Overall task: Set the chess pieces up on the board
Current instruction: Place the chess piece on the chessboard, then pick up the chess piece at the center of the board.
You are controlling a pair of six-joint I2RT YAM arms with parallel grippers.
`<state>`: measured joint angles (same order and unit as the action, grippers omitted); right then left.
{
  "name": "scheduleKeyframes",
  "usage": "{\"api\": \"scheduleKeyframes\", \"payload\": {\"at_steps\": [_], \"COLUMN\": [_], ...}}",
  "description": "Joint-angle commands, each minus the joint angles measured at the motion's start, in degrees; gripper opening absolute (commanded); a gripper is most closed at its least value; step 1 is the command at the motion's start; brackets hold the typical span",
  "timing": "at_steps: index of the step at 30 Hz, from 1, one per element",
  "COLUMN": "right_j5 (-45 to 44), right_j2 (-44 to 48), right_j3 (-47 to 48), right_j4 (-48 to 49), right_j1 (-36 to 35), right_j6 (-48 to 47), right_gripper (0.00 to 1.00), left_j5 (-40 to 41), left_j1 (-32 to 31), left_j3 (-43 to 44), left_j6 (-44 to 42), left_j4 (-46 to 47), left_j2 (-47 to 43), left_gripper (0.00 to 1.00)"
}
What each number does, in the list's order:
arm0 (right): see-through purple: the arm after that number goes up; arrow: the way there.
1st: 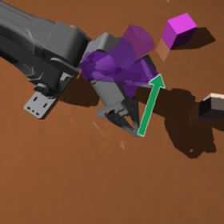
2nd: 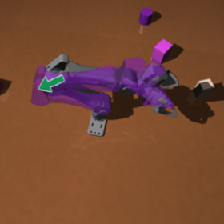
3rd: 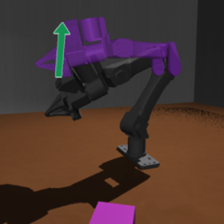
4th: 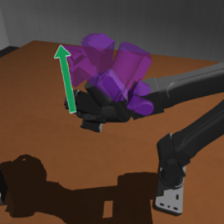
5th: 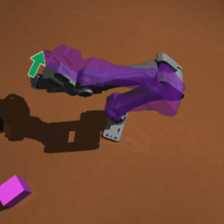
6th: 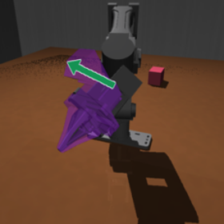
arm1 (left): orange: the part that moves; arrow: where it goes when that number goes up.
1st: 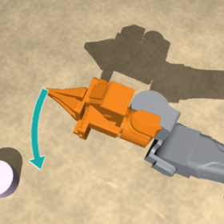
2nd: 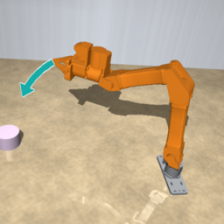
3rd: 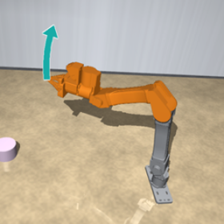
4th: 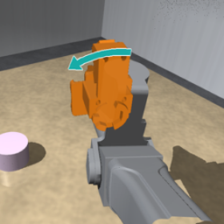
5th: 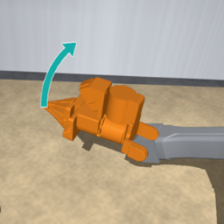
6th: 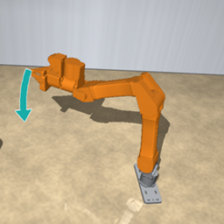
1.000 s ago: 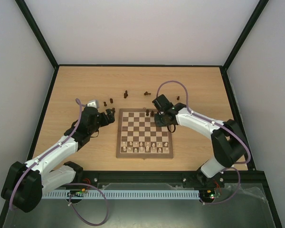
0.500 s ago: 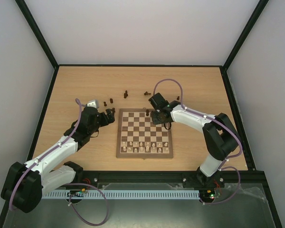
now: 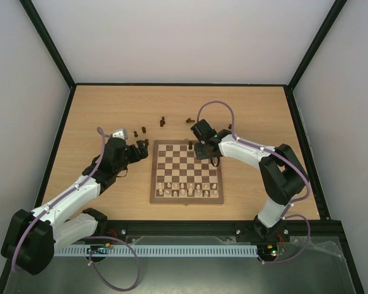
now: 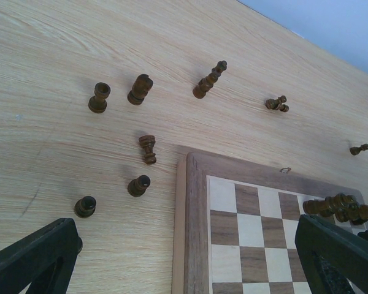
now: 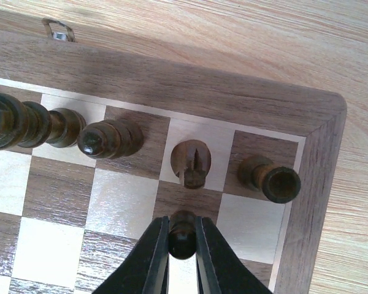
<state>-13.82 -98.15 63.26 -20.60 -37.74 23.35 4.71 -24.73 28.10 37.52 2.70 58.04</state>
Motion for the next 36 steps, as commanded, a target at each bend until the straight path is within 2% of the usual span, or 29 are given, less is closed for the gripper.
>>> {"api": "scheduleKeyframes", "payload": {"at_steps": [1,11,20,25,30,33,36], "right_j5": [-1.12,-0.74,1.76,-1.75,-2.45,-0.56,1.30], "right_j2": [-1.51,-1.16,4.14,9.89,10.27,8.12,1.94], "right_j3": [1.20,1.08,1.19,2.68,6.64,8.57,13.00], "right_j4": [-0.73,-0.77,-3.74,-7.57,-10.06,-8.73,-8.74], "right_j1": [-0.06,0.15,0.14,0.48,7.72,13.15,17.19], "right_j6": [-0.33,-0.33,0.24,0.88,0.75,1.07,1.29], "right_gripper": [0.11,0.17,0.39,0.52,0.57,0.69,0.79], "left_j5": [-0.14,-0.14,-0.23,-0.56,-1.23,-1.20,-1.35], "left_j1": [0.30,0.30,0.30,0.30,0.30,0.30,0.30], "left_j3": [-0.57,-0.54,-0.58,-0.59,-0.71,-0.72,-0.75], "left_j6": [-0.33,-0.34,-0.32,-0.26,-0.12,-0.15,0.03], "left_j4": [0.71,0.64,0.73,0.86,1.12,1.08,1.08], "left_j2": [-0.85,-0.97,-0.94,-1.02,-1.01,-1.08,-1.11], "left_gripper": [0.99,0.99,1.00,0.99,1.00,0.99,1.00]}}
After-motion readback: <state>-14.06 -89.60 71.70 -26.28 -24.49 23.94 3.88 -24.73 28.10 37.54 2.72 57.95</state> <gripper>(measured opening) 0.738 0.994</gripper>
